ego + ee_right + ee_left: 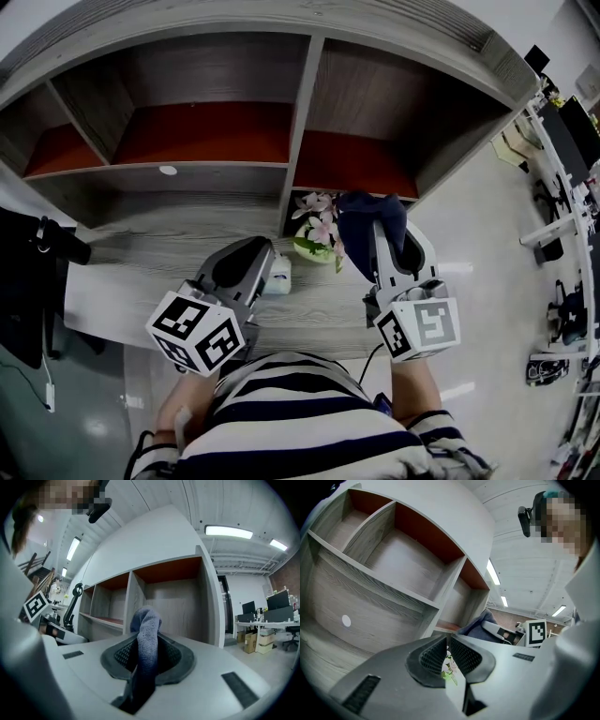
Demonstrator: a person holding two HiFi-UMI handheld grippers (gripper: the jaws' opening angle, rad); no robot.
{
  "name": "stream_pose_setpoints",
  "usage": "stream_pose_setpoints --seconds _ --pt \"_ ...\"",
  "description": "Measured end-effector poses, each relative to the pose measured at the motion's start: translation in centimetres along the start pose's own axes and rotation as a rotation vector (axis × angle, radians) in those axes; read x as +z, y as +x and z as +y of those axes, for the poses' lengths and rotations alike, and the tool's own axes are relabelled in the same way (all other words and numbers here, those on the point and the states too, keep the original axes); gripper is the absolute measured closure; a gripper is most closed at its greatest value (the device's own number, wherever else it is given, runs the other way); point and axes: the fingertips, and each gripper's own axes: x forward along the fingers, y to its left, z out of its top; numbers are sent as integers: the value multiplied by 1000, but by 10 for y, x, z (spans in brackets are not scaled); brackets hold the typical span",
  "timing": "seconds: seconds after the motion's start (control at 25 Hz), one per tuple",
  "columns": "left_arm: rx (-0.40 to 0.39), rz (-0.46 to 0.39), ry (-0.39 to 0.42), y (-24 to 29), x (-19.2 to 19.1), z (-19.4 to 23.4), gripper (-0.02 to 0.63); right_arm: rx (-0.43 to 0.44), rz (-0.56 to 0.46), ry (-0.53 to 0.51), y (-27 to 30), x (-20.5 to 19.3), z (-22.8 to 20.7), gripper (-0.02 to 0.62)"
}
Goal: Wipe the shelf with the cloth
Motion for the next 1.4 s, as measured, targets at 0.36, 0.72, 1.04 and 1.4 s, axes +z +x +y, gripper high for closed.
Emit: stream_pose_setpoints --seconds 0.36,0.72,1.04,1.4 --pt "18 12 -12 -1 -5 7 568 70 47 109 -6 -19 18 514" --pt "33 22 -31 -2 -12 11 568 136 111 204 -7 -49 40 514" --pt "55 28 -49 -6 -17 18 568 139 142 256 -8 -63 41 515" --pt "68 28 -58 -10 -18 22 568 134 143 277 -9 -65 43 515"
